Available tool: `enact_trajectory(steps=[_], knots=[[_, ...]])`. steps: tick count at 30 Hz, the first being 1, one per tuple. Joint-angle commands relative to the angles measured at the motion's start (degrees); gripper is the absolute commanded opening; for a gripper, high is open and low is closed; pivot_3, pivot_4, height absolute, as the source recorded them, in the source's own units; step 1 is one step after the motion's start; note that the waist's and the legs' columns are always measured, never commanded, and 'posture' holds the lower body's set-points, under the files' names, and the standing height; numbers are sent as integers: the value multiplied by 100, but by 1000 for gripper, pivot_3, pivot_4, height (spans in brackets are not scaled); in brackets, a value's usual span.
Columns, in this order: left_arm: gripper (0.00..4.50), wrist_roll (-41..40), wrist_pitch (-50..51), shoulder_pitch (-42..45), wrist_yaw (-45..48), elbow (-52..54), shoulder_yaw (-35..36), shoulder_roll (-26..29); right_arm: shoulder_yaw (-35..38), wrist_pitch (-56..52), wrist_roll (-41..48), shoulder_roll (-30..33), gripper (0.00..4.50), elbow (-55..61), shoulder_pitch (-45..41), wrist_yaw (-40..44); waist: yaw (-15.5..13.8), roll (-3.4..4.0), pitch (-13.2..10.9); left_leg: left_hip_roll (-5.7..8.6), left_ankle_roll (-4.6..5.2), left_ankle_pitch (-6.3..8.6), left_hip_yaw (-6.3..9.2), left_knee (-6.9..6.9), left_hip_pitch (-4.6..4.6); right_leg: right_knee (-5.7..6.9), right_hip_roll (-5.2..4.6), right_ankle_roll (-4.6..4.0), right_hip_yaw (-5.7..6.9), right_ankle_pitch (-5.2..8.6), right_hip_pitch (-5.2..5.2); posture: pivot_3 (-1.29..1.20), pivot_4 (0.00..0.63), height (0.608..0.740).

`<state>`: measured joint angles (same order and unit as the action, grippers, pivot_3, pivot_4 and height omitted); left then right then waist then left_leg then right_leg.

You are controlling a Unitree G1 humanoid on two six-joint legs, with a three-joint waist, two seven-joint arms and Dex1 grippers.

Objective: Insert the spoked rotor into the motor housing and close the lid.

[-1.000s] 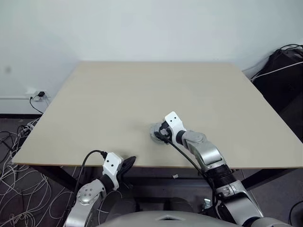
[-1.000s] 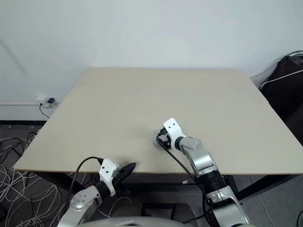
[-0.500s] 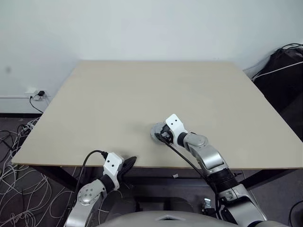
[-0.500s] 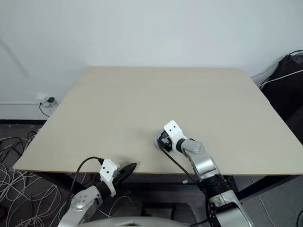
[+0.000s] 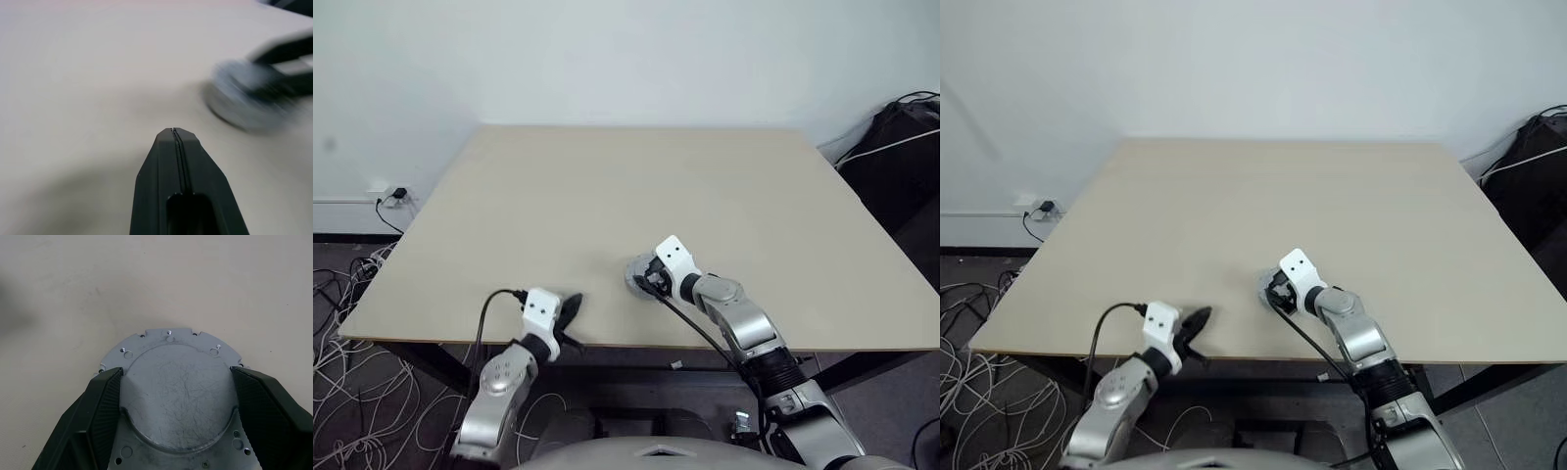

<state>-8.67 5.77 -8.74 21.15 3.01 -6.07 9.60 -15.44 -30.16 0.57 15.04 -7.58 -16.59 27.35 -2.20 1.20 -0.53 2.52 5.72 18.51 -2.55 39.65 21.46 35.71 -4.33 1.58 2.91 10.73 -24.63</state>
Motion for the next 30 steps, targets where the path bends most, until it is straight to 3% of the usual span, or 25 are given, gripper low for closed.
enact_trajectory(steps=[1, 14, 30], knots=[[0, -137, 439, 603, 19, -260, 134, 2, -71, -178, -100, 1, 3195, -55, 87, -28, 4, -7, 5, 1, 0, 0, 0, 0, 0, 0, 0, 0, 1, 0, 1, 0, 0, 740], [0, -1096, 2364, 2967, 761, -1998, 626, -191, -84, -302, -82, -159, 3195, 180, 179, -167, 80, -34, 17, 13, -32, -21, 3, 2, 5, 5, 4, 10, -2, -6, 13, 0, 0, 740], [0, -1191, 3354, 3756, 1563, -2744, 324, -274, -32, -412, -65, -208, 3195, 384, 289, -278, 149, -34, 14, 17, -86, -48, 33, -10, 2, 11, 74, 21, -15, -3, 24, 0, 0, 740]])
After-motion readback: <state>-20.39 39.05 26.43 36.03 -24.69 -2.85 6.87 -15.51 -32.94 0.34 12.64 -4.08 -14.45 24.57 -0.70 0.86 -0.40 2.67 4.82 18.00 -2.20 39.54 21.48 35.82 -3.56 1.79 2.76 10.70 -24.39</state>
